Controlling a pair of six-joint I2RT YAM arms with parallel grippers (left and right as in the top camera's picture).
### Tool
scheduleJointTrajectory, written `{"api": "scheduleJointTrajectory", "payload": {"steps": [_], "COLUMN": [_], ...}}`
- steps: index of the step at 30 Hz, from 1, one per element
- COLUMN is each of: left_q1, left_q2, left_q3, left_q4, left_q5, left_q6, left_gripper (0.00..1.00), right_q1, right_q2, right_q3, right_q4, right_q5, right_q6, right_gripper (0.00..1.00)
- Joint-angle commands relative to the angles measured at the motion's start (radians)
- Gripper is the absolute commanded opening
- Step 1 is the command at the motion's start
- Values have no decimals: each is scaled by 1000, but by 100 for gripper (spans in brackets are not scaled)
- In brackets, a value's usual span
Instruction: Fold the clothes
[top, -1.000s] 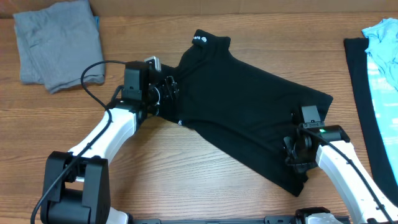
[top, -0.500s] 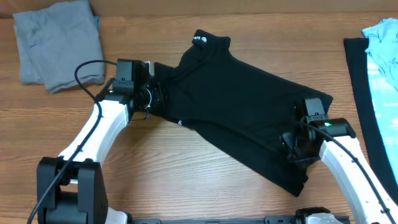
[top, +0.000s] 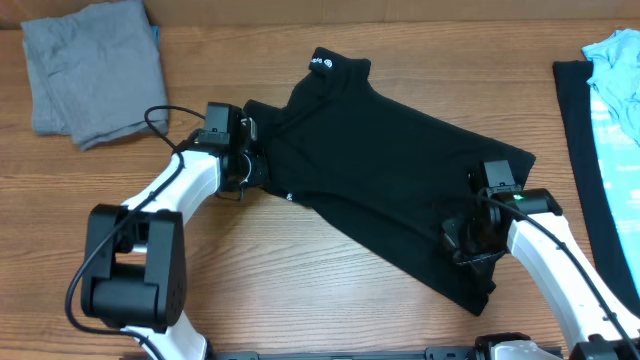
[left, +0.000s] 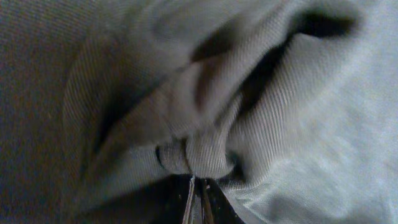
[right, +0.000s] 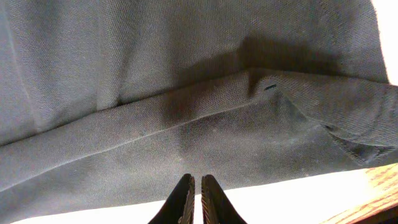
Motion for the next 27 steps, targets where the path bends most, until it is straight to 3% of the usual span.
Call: {"api": "scheduleJointTrajectory", "payload": {"steps": [1,5,15,23,27], "left_q1": [14,47,109,112,112], "left_q2": [27,29,30,30,30], "left_q3": [26,26,26,26,26], "left_q4": [34,60,97,127,116], "left_q5": [-59,-59,-96,-109,-195], "left_q6": [16,16,16,14,-59], "left_gripper": [9,9,24,27,39], "right_q1": [-2,-2,-3,-3,-3], "right_q2": [21,60,161,161,161], "right_q3": [-5,-11,-68,-68,-74], "right_q4": [8,12,71,55,45], "right_q5": [-16,-18,-42,-26,-13], "right_q6": [-7,-6,32,51,69], "right_gripper": [9,9,4,4,4]}}
